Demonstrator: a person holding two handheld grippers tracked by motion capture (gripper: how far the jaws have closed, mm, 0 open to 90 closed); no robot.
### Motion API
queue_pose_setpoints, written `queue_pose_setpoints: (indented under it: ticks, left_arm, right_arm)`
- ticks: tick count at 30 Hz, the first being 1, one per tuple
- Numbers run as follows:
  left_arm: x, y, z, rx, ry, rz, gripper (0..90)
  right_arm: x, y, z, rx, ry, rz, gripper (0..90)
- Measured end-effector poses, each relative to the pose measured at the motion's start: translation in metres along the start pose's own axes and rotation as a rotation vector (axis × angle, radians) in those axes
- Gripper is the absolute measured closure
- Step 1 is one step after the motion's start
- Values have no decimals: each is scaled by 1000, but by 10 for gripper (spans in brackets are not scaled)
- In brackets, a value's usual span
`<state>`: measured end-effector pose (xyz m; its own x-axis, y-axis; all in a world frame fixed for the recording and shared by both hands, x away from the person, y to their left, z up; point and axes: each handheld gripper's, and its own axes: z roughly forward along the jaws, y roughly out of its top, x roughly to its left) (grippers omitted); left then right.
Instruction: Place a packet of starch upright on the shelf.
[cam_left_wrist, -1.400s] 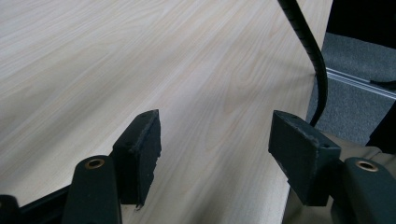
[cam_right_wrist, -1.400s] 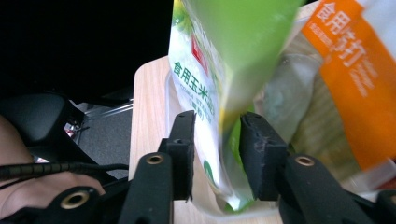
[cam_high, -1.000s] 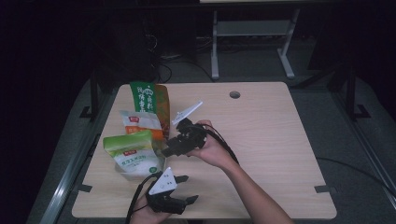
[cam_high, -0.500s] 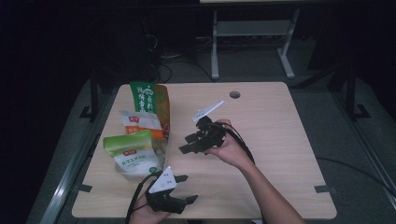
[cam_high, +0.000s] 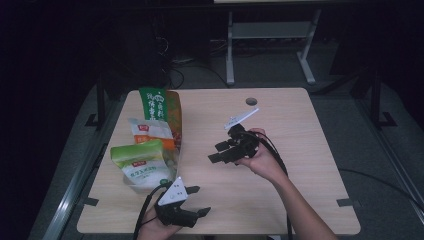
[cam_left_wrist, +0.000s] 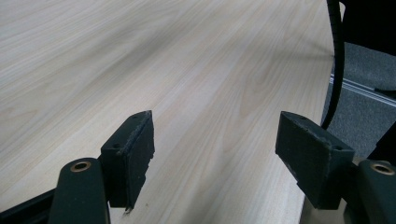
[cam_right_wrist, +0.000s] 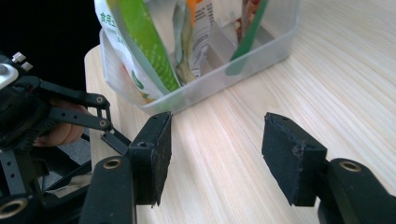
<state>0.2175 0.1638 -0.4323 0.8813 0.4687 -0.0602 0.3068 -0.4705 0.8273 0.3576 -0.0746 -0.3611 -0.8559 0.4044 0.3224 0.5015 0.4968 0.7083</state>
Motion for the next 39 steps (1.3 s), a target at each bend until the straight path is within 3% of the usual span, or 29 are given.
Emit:
queue_pose_setpoints:
  ticks: [11,18,39]
  left_arm:
    - [0,0,-2,-7,7,-8,276]
    - [1,0,-2,-2,12,-4,276]
    - [1,0,-4,-4,27,-8,276]
  right_arm:
    - [-9,-18,-22,1,-40,37,409]
    - [-16,-42,-38,-10,-64,90,401]
    - [-25,-96,-65,-38,-108,180,399]
